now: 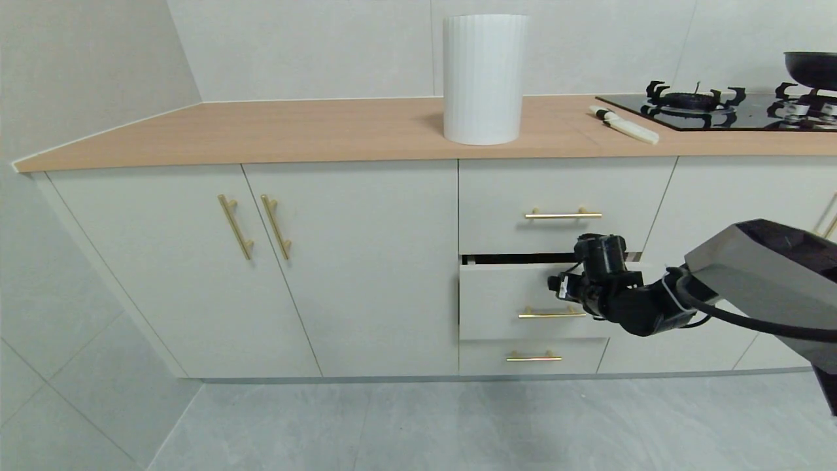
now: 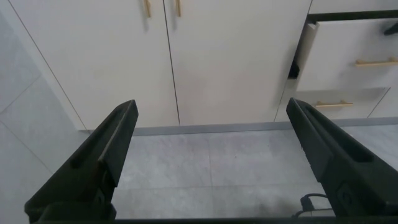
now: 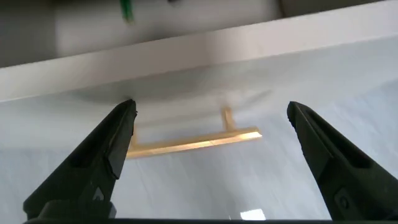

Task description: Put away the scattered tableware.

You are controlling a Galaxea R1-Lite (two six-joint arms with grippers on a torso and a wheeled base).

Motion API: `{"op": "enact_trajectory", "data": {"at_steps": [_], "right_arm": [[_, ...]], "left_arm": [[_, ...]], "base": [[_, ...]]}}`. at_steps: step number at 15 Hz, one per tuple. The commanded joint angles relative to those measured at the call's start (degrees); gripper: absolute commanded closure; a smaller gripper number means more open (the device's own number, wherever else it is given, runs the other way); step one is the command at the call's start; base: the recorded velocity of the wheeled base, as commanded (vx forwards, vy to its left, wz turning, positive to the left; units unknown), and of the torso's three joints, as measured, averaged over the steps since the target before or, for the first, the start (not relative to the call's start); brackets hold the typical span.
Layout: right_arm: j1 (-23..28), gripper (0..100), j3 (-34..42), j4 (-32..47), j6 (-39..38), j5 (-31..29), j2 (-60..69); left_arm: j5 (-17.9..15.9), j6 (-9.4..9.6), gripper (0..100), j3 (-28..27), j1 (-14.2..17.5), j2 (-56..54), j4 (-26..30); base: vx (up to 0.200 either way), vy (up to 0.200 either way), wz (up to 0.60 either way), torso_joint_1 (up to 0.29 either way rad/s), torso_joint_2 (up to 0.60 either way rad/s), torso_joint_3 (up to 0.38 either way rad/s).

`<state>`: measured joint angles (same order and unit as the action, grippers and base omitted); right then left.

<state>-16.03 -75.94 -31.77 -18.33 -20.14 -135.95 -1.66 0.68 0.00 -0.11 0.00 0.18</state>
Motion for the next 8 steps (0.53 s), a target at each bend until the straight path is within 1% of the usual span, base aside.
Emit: {"op": "enact_trajectory", "data": {"at_steps": [1, 5, 8], "right_arm": [[0.39, 0, 1.4, -2.16, 0.14, 0.1, -2.48], [0.39, 0, 1.05, -7.78, 0.14, 0.28, -3.8], [0.39, 0, 0.35, -8.75, -0.12, 0.45, -4.06]], "left_arm": [[-0.01, 0.02, 0, 0.0, 0.02, 0.0, -0.01], [-0.01, 0.02, 0, 0.0, 0.02, 0.0, -0.01], [-0.01, 0.02, 0, 0.0, 0.02, 0.0, -0.01]], "base": [[0.0, 0.0, 0.0, 0.0, 0.0, 0.0], [0.0, 0.0, 0.0, 0.0, 0.0, 0.0], [0.0, 0.0, 0.0, 0.0, 0.0, 0.0]]}}
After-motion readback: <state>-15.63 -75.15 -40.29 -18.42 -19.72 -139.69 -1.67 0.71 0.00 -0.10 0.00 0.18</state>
